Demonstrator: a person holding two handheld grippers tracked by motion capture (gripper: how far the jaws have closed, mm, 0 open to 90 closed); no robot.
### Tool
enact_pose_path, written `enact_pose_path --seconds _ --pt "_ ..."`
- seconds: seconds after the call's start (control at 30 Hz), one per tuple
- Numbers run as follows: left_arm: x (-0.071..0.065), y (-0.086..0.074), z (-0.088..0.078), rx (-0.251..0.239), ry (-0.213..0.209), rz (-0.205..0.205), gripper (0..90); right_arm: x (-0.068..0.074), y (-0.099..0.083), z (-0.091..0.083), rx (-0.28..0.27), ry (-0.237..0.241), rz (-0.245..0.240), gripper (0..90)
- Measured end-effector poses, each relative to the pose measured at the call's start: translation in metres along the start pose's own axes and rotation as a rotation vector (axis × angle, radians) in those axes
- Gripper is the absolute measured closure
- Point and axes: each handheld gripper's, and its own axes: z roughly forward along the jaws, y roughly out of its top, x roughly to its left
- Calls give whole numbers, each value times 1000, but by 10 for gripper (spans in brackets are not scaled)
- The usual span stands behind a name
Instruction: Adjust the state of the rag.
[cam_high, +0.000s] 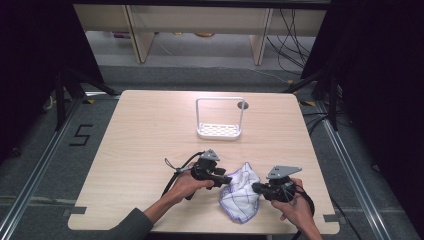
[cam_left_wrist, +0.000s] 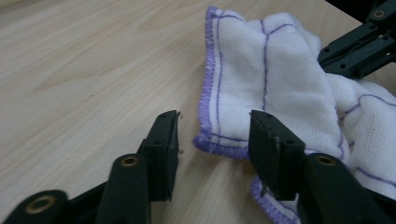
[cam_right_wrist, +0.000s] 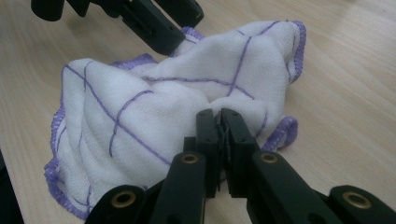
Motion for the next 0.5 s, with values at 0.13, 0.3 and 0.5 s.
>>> enact_pose_path --seconds 0.13,0.3,0.5 --pt "-2 -2 7 -6 -14 21 804 -1 0 0 -6 -2 -5 862" --pt "-2 1 -5 -59 21 68 881 2 1 -1 -27 -1 29 815" --pt "6 5 -45 -104 57 97 883 -3 11 -17 -174 -64 87 620"
